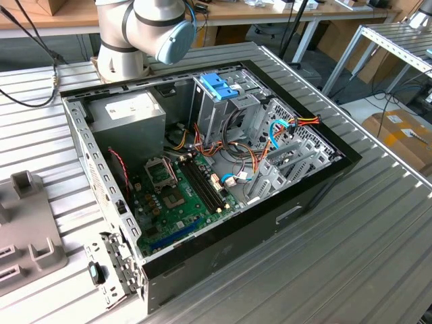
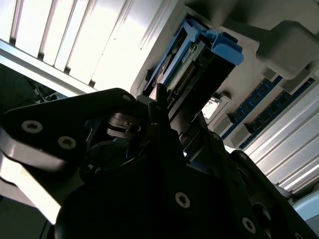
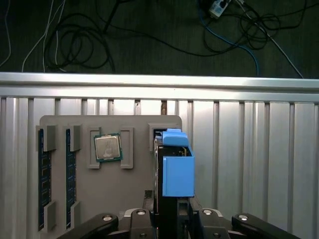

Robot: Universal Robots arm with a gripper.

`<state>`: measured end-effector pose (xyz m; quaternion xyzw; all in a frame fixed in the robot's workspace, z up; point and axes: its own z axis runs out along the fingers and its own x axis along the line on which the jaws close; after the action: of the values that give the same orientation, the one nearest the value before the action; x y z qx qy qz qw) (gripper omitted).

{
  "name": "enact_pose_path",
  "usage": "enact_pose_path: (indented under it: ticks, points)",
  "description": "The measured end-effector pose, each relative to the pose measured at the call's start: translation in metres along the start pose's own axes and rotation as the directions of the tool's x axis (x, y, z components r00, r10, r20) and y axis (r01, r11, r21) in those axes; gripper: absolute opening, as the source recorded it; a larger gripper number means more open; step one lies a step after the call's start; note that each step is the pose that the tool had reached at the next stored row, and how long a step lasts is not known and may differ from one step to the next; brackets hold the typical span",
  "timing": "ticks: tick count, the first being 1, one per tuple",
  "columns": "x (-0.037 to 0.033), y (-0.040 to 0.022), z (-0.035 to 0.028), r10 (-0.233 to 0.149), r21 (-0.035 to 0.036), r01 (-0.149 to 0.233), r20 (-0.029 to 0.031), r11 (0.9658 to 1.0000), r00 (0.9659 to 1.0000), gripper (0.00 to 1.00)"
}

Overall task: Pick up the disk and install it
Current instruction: 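Pick up the disk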

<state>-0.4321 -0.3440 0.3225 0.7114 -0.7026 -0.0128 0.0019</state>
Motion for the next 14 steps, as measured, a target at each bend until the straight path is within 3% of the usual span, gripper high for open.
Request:
enact_pose_path:
  ticks: [7, 8, 14]
  points:
    - [-0.0005, 0.0007, -0.0326, 0.000, 0.0001, 0.000, 0.0000, 1.0000, 1.0000, 0.35]
    - [-0.0007, 0.0009, -0.0447, 0.000, 0.0000, 0.000, 0.0000, 1.0000, 1.0000, 0.35]
    - [-0.0007, 0.0010, -0.0473, 0.000, 0.0001, 0.000, 0.0000, 1.0000, 1.0000, 0.35]
